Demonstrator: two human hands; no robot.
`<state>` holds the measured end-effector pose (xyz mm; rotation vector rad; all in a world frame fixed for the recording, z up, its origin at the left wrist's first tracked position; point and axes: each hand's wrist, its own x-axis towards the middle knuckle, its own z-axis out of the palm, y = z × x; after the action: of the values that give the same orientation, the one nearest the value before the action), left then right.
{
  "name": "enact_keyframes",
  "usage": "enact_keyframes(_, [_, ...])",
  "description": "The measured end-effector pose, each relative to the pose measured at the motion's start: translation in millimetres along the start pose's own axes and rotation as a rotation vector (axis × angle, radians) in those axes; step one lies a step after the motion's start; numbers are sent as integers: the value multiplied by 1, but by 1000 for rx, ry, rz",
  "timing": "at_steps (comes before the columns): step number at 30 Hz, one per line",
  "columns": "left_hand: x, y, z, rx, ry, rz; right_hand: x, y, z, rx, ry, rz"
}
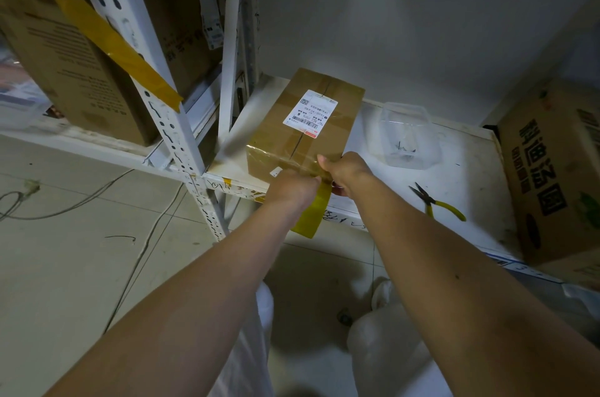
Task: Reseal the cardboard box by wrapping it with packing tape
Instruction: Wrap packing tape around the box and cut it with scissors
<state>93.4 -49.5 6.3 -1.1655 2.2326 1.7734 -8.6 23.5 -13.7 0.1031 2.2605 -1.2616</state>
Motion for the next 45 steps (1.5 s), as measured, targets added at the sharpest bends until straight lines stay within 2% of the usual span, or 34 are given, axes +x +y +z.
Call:
enact_keyframes(3, [-1, -15, 3, 89, 34, -43, -1, 0, -2, -4, 15, -12])
enact_keyframes(8, [-2, -28, 7, 160, 107, 5, 0, 3, -3, -37, 33, -46])
enact_keyframes(13, [6, -34, 10, 43, -21, -44, 2, 5, -7, -49, 49, -50])
enact_keyframes(16, [14, -31, 9, -66, -54, -94, 5, 10, -12, -232, 47, -124])
enact_keyframes(18, [20, -27, 9, -58, -50, -91, 4, 20, -22, -348, 166, -177])
enact_keyframes(20, [22, -23, 9, -47, -62, -99, 2, 36, -38, -483, 391, -196])
enact_keyframes(22, [23, -22, 10, -52, -78, -119, 3, 58, -52, -639, 499, -142])
enact_keyframes(25, [26, -22, 12, -65, -72, -146, 8, 85, -60, -851, 381, -13])
enact_keyframes(27, [26, -22, 12, -77, -70, -156, 8, 93, -58, -966, 337, -14])
enact_keyframes(35, [23, -21, 8, -110, -106, -185, 5, 89, -63, -1050, 304, 7])
enact_keyframes(37, [22, -21, 6, -120, -124, -199, 3, 90, -68, -968, 299, -12])
enact_keyframes(39, [19, -20, 4, -112, -137, -205, 2, 90, -77, -805, 228, -19])
enact_keyframes(43, [14, -18, 2, -101, -156, -196, -5, 93, -102, -585, -34, -123])
enact_keyframes(45, [12, -18, 1, -101, -162, -196, -15, 98, -114, -436, -207, -64])
